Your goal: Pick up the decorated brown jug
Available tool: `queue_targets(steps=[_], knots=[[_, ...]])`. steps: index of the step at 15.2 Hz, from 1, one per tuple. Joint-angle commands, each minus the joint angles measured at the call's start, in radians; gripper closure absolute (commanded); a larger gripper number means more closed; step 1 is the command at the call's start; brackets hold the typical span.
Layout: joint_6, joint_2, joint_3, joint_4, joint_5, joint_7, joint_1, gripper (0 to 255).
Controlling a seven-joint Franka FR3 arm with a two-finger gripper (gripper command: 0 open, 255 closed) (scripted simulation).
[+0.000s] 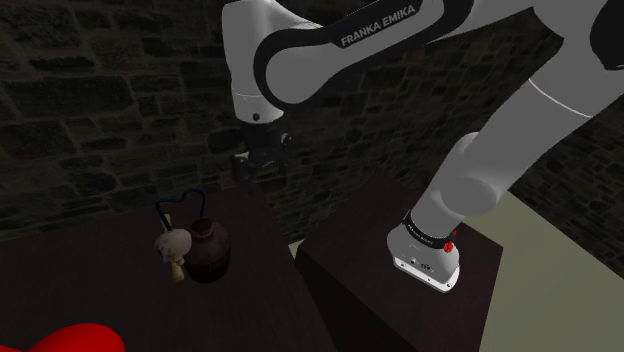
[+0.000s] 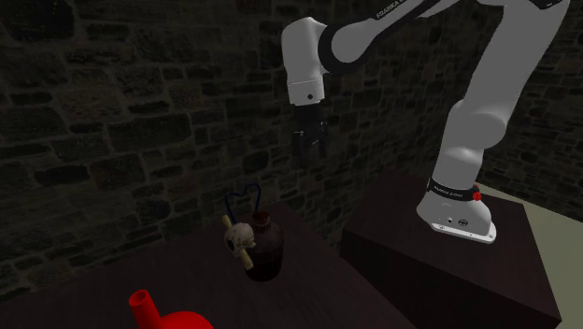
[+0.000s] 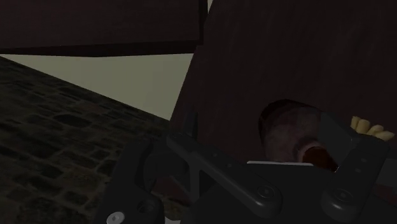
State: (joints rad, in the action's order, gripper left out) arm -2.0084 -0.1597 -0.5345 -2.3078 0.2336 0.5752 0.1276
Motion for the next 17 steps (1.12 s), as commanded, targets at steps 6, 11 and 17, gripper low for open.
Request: queue_targets(steps=[6,11,17], knots=[[-0.12,0.297,-0.065,0.162,-0.125,0.196,0.047,0],[-0.156,0.509,-0.052,0.321,-0.235,0.322,0.127,0],[-0.151,0.75,-0.003,0.561,-0.328,0.425,0.252,0]])
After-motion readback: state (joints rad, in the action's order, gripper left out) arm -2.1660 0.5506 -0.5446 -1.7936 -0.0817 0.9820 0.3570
